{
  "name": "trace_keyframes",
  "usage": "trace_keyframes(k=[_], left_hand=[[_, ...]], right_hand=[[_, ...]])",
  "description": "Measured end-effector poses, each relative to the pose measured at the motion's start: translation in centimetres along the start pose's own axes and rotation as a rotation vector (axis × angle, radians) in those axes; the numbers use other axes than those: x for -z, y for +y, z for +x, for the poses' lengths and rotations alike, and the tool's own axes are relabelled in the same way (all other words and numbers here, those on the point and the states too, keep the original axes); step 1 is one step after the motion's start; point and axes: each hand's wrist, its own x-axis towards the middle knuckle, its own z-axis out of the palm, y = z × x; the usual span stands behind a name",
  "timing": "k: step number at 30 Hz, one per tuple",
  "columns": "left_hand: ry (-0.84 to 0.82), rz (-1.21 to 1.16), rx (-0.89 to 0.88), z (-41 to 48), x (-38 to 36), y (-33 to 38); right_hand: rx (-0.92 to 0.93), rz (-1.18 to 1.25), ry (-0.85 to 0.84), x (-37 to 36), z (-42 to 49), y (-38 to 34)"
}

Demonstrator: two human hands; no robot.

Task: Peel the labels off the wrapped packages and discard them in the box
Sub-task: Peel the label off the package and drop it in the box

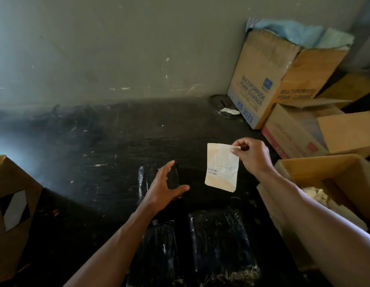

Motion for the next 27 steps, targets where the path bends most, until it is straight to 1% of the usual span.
trace_keyframes(k=[8, 13, 14, 15, 19, 22, 27], left_hand=[[-0.124, -0.034, -0.098, -1.5, -13.4, 8.8], [-0.241, 0.008, -0.184, -2.5, -22.8, 13.9], [-0.291, 0.009, -0.197, -2.9, -25.7, 15.3], [-0.329, 0.007, -0.206, -3.3, -27.8, 16.2], [-0.371, 0.038, -0.261, -3.8, -30.4, 16.5], [-0.414, 0.104, -0.257, -3.5, -33.4, 16.4], [-0.363, 0.285, -0.300, -3.2, -34.5, 15.5]], right_hand=[[-0.114, 0.000, 0.183, 14.3, -3.4, 8.7], [-0.235, 0.022, 0.319, 21.7, -5.2, 15.6], [-0.265, 0.008, 0.358, 23.9, -5.9, 17.6], [-0.280, -0.020, 0.360, 25.3, -6.3, 19.1], [-0.299, -0.098, 0.262, 25.2, -7.0, 20.9], [-0.353, -0.116, 0.208, 25.2, -7.1, 23.7], [-0.434, -0.126, 0.119, 23.8, -6.8, 26.4]])
